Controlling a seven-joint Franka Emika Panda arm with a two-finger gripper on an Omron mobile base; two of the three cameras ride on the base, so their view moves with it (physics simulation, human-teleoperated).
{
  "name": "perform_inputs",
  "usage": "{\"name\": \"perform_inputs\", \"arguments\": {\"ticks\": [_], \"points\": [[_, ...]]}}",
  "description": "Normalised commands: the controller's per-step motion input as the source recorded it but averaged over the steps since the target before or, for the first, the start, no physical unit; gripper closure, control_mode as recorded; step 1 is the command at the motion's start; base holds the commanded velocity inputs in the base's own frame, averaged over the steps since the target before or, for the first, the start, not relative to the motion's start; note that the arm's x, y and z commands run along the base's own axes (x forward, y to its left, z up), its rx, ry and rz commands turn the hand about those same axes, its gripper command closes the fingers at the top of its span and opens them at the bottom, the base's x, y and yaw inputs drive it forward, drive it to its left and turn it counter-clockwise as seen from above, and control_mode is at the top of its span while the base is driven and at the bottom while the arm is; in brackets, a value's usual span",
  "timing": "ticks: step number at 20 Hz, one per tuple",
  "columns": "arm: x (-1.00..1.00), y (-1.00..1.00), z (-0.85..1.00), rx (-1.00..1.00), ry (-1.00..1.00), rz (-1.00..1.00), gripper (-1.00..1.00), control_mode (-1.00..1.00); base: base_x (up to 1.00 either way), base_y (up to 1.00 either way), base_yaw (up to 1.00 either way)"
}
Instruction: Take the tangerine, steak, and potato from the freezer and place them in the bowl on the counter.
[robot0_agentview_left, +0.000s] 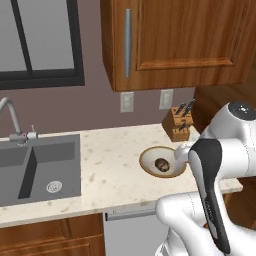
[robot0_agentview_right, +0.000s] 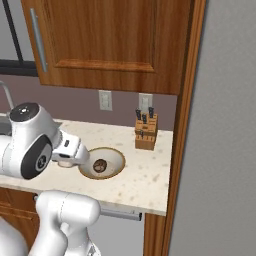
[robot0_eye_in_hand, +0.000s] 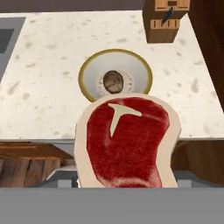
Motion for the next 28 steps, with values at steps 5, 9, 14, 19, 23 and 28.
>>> {"name": "perform_inputs", "arguments": {"ticks": [5,9,14,19,23,28], "points": [[0.67,-0.11,-0.34,0.00,0.00,0.00,1.00,-1.00,0.00,0.00,0.00],[0.77,-0.04,-0.34,0.00,0.02,0.00,1.00,-1.00,0.00,0.00,0.00],[0.85,0.00,-0.48,0.00,0.04,0.00,1.00,-1.00,0.00,0.00,0.00],[0.67,-0.04,-0.61,0.00,0.00,0.00,1.00,-1.00,0.00,0.00,0.00],[0.44,-0.14,-0.58,0.00,0.00,0.00,1.00,-1.00,0.00,0.00,0.00],[0.36,-0.17,-0.49,0.00,0.00,0.00,1.00,-1.00,0.00,0.00,0.00]]}}
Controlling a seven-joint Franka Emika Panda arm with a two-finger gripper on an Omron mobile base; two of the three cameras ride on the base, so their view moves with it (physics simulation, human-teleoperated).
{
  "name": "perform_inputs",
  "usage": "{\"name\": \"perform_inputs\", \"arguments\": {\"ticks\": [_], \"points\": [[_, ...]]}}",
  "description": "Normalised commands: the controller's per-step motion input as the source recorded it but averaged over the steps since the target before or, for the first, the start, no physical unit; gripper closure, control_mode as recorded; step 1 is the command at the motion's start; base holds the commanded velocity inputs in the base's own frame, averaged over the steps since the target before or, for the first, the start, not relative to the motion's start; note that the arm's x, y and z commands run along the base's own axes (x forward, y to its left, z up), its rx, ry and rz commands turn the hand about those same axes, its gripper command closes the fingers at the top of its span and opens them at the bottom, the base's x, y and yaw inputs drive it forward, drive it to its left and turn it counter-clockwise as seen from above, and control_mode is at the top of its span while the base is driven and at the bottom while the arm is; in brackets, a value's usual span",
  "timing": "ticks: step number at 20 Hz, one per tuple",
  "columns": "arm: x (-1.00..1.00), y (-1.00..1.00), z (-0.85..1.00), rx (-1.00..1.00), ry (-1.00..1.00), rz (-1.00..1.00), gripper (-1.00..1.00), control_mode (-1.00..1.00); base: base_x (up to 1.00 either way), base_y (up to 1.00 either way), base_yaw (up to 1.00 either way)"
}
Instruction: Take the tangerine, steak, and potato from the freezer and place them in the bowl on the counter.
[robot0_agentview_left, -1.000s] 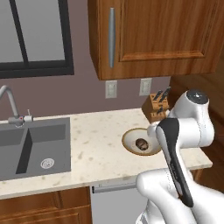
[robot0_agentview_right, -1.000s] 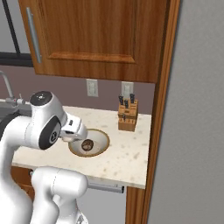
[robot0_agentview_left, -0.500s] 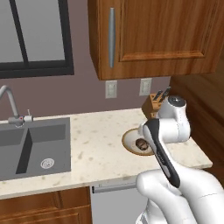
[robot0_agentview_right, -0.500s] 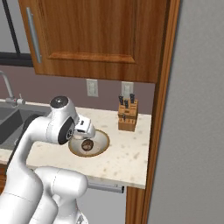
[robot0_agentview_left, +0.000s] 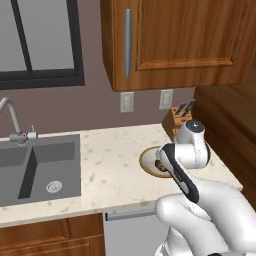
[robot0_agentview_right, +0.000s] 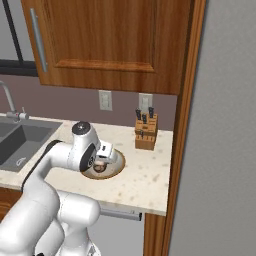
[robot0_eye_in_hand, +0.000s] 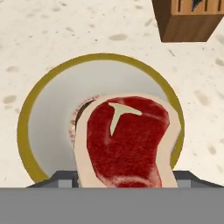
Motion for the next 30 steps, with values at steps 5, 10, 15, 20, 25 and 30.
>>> {"name": "perform_inputs", "arguments": {"ticks": [5,10,15,20,25,30], "points": [[0.27,-0.18,-0.29,0.00,0.03,0.00,1.00,-1.00,0.00,0.00,0.00],[0.19,-0.06,-0.15,0.00,0.08,0.00,1.00,-1.00,0.00,0.00,0.00],[0.19,-0.05,-0.26,0.00,0.07,0.00,1.00,-1.00,0.00,0.00,0.00],[0.26,-0.03,-0.24,0.00,0.03,0.00,1.00,-1.00,0.00,0.00,0.00],[0.03,0.00,-0.21,0.00,0.01,0.00,-1.00,-1.00,0.00,0.00,0.00],[0.00,0.00,-0.02,0.00,0.03,0.00,-1.00,-1.00,0.00,0.00,0.00]]}}
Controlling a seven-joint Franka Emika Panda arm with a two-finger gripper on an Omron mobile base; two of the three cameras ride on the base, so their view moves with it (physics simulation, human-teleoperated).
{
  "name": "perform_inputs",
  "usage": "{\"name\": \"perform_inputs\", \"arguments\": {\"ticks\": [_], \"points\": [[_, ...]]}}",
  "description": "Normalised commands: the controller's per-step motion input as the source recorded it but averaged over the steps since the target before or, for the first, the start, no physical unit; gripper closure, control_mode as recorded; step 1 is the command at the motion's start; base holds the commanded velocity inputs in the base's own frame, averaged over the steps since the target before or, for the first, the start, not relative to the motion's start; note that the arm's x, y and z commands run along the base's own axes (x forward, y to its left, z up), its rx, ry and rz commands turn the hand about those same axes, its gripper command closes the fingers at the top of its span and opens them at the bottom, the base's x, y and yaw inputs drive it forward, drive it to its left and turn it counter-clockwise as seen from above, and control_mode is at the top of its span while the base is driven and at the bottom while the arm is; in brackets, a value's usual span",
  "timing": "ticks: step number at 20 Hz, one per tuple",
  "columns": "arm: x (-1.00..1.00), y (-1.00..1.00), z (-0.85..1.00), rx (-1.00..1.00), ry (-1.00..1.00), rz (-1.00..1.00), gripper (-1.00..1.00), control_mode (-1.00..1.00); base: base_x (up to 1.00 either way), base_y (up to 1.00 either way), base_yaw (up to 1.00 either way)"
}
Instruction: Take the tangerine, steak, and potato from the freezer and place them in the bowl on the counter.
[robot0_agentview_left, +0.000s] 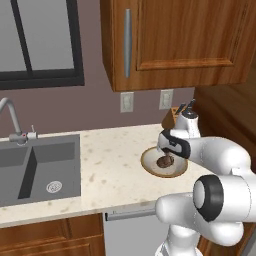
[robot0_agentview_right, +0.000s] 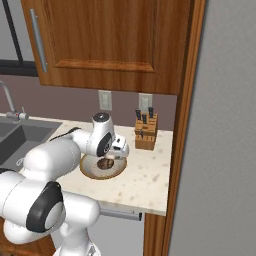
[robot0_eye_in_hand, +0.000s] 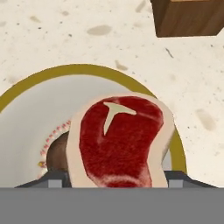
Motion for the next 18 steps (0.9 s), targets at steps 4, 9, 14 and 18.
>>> {"name": "perform_inputs", "arguments": {"ticks": [4,9,14,18], "points": [[-0.05,0.00,0.00,0.00,0.00,0.00,-1.00,-1.00,0.00,0.00,0.00],[-0.34,0.00,0.00,0.00,-0.04,0.00,-1.00,-1.00,0.00,0.00,0.00],[-0.66,0.00,0.30,0.00,-0.13,0.00,-1.00,-1.00,0.00,0.00,0.00],[-0.65,0.02,0.61,0.00,-0.14,0.00,-1.00,-1.00,0.00,0.00,0.00]]}}
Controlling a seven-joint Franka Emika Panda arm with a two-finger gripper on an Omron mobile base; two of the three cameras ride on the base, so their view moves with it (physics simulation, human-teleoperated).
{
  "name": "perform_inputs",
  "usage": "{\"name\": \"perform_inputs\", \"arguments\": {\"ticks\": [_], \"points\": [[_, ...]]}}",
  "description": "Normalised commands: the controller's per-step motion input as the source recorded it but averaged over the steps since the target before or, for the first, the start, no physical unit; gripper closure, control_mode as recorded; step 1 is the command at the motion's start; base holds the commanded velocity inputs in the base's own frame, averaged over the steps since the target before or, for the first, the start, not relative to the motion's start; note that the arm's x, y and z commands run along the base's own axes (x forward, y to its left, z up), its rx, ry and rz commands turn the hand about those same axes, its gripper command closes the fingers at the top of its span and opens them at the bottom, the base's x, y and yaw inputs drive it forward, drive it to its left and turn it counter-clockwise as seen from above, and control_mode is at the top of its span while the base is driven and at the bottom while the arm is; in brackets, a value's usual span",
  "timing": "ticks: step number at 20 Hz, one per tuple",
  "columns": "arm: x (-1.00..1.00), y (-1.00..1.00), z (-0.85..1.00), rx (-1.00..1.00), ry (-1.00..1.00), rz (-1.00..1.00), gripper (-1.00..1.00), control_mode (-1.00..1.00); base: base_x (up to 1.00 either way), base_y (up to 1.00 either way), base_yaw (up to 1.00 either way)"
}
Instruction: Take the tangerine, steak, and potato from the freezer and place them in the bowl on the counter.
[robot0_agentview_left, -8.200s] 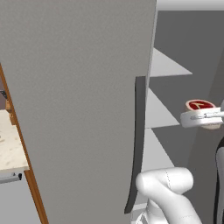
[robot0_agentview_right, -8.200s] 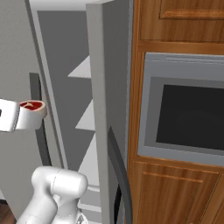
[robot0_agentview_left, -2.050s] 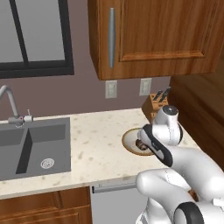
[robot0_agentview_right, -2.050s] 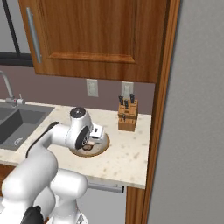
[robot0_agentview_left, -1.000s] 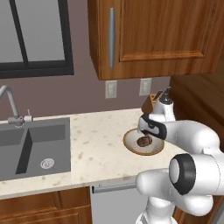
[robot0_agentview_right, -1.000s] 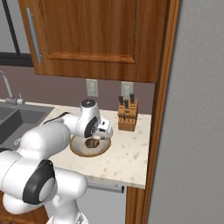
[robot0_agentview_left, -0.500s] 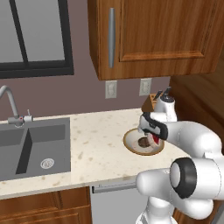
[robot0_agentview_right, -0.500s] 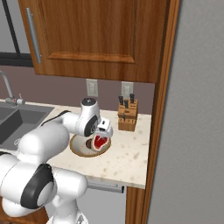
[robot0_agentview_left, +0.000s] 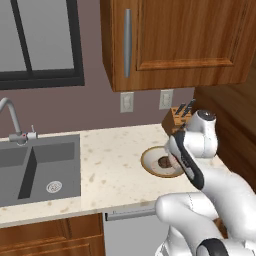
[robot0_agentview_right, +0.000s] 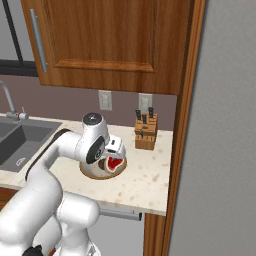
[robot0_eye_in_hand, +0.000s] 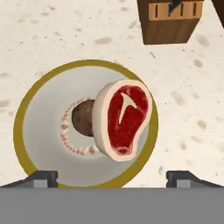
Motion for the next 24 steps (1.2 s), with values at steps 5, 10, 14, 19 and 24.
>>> {"name": "perform_inputs", "arguments": {"ticks": [5,10,14,19,24], "points": [[-0.57,0.19,0.66,0.00,0.00,0.00,-1.00,-1.00,0.00,0.00,0.00],[-0.59,0.45,0.86,-0.01,0.00,0.00,-1.00,-1.00,0.00,0.00,0.00],[-0.73,0.47,0.69,-0.01,0.00,0.00,-1.00,-1.00,0.00,0.00,0.00],[-0.87,0.05,0.70,0.00,-0.02,0.00,-1.00,-1.00,0.00,0.00,0.00],[-0.76,-0.17,0.70,0.00,-0.01,0.00,-1.00,-1.00,0.00,0.00,0.00]]}}
